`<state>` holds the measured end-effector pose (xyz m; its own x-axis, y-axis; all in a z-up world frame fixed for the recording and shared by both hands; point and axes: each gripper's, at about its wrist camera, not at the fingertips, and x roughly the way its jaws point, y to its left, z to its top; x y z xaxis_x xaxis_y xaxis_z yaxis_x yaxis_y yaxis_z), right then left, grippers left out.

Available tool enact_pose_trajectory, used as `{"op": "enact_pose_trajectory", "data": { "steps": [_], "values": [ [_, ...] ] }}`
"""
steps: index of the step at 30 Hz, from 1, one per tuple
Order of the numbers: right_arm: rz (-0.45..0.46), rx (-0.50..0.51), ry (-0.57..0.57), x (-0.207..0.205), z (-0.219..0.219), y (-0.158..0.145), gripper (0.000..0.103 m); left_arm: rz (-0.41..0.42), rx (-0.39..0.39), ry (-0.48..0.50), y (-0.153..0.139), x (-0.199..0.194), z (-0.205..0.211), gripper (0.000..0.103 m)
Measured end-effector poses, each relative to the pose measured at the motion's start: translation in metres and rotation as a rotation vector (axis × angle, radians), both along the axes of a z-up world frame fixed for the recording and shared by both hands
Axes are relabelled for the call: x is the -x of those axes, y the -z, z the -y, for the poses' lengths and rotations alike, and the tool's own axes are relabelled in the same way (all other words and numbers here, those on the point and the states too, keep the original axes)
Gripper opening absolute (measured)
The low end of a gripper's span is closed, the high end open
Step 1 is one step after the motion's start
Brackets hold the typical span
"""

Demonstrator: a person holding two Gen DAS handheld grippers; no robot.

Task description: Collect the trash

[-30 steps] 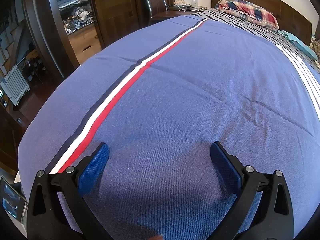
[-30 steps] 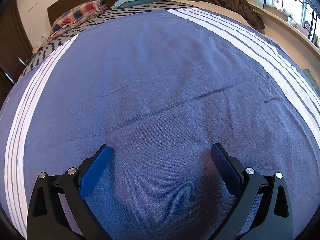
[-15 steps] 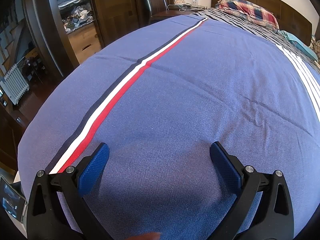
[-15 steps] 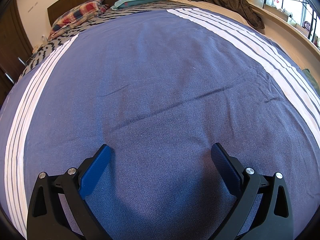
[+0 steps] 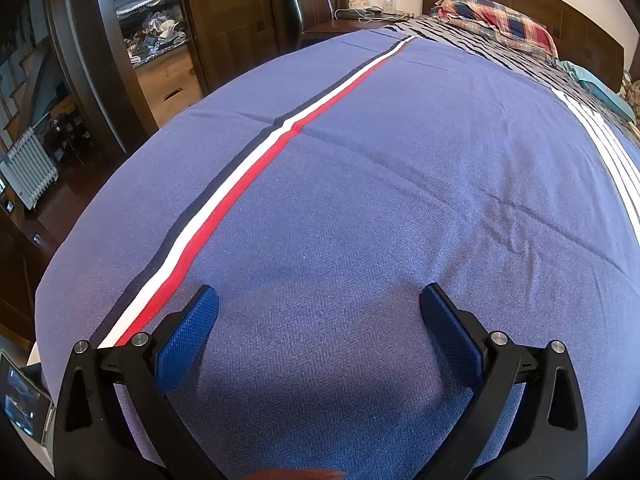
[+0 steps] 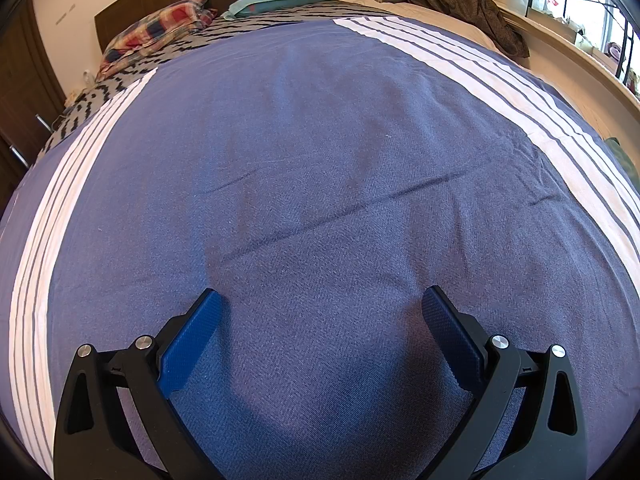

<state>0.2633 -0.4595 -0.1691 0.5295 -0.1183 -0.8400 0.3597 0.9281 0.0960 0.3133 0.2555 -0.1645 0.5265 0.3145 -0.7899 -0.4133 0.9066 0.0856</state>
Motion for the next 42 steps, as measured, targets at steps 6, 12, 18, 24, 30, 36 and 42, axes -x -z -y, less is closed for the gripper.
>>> {"op": "enact_pose_trajectory", "data": {
  "steps": [6, 12, 18, 24, 30, 36, 42],
  "values": [
    [0.0, 0.0, 0.0, -0.0001, 0.0001, -0.0001, 0.1, 0.0, -0.002, 0.0, 0.0008, 0.0, 0.0015, 0.096],
    [0.0, 0.0, 0.0, 0.0, 0.0, 0.0, 0.1, 0.0, -0.003, 0.0, 0.001, 0.0001, 0.0023, 0.096],
    [0.001, 0.001, 0.0, 0.0001, -0.0001, 0.0002, 0.1, -0.001, -0.003, -0.001, 0.0007, -0.0001, 0.0022, 0.097],
    [0.0, 0.001, 0.0, 0.0001, -0.0002, 0.0002, 0.1, 0.003, -0.001, -0.001, 0.001, 0.0004, 0.0028, 0.096],
    [0.0, 0.0, 0.0, 0.0001, -0.0002, 0.0002, 0.1, 0.001, -0.004, -0.002, 0.0004, 0.002, 0.0023, 0.097],
    [0.0, 0.0, 0.0, 0.0, -0.0001, 0.0001, 0.1, 0.0, -0.005, -0.002, -0.0001, 0.0022, 0.0019, 0.097],
    [0.0, 0.0, 0.0, 0.0, -0.0001, 0.0002, 0.1, 0.0, -0.005, -0.002, -0.0005, 0.0018, 0.0023, 0.097]
  ]
}}
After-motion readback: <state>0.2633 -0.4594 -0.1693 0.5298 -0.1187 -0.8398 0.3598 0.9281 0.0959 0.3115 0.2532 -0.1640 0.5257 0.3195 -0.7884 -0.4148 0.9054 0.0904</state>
